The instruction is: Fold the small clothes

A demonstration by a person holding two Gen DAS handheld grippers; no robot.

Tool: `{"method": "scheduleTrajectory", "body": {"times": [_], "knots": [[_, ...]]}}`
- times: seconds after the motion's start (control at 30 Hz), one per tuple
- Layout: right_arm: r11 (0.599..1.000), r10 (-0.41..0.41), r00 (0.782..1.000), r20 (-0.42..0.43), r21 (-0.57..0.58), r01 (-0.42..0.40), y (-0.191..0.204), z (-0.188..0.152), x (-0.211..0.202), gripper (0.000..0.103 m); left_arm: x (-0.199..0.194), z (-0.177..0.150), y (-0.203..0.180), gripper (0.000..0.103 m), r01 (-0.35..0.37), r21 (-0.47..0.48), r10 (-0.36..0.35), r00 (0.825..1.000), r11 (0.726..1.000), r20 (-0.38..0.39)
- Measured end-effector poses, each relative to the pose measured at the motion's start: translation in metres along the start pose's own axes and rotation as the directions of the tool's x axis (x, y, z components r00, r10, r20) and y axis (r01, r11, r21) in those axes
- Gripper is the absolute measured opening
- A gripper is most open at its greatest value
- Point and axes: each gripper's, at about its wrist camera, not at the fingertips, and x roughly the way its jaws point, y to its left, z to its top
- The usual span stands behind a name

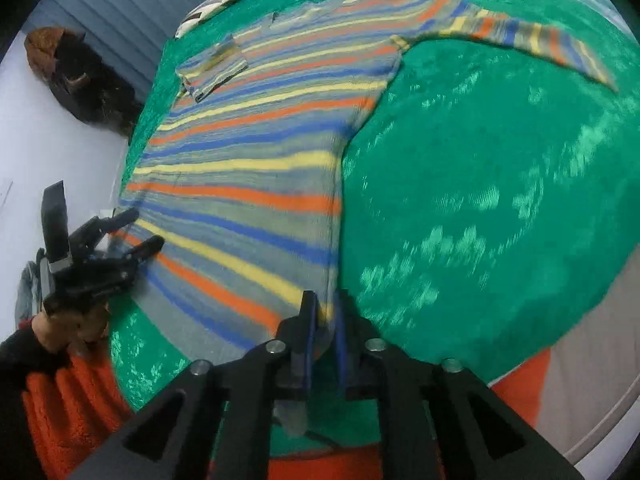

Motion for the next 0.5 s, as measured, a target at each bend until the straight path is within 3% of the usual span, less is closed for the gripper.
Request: {"method": "scheduleTrajectory", "body": {"times": [0.07,0.13,0.2,0.23,0.27,0.37,0.4,0.43,0.47,0.5], "knots": [[0.98,0.156,0.987,0.036,0.116,-0.159,-0.014,-0.013,-0.008,0.064,-0.002,-0.002,0.003,0.089,0.007,-0.006,-0.007,1.0,1.0,-0.007],[0.951,0.244,0.966,0.082,0.176,-0.255,-0.021,-0.027,-0.015,0.07,-0.004,-0.006,0.005,0.089,0.012,-0.014,-0.012,1.0,1.0,-0.008],[0.962,0.241,0.97,0.038,0.126,-0.244,-0.014,-0.041,-0.012,0.059,-0.005,-0.009,0.005,0.089,0.012,-0.015,-0.012,1.0,1.0,-0.005],[0.977,0.205,0.979,-0.016,0.065,-0.203,-0.005,-0.046,-0.008,0.025,-0.006,-0.01,0.005,0.09,0.011,-0.015,-0.011,1.0,1.0,-0.005],[0.987,0.159,0.986,-0.058,0.032,-0.157,0.0,-0.049,-0.006,0.005,-0.007,-0.01,0.005,0.089,0.012,-0.015,-0.012,1.0,1.0,-0.011],[0.994,0.086,0.994,-0.073,0.081,-0.08,-0.008,-0.049,-0.009,0.005,-0.015,-0.007,0.007,0.088,0.018,0.008,-0.017,0.999,1.0,-0.048],[0.996,0.014,0.996,-0.092,0.086,-0.006,-0.008,-0.05,-0.01,0.005,-0.025,-0.005,0.01,0.084,0.018,0.035,-0.016,0.998,0.999,-0.06],[0.994,-0.084,0.99,-0.111,0.062,0.091,-0.005,-0.051,-0.011,0.011,-0.039,-0.001,0.015,0.083,0.021,0.06,-0.018,0.998,0.998,-0.057],[0.98,-0.192,0.974,-0.123,0.026,0.197,0.001,-0.053,-0.013,0.025,-0.048,0.002,0.019,0.083,0.026,0.073,-0.023,0.999,0.997,-0.044],[0.966,-0.257,0.959,-0.122,0.005,0.259,0.006,-0.055,-0.016,0.032,-0.07,0.015,0.031,0.084,0.032,0.097,-0.032,0.999,0.995,0.002]]}}
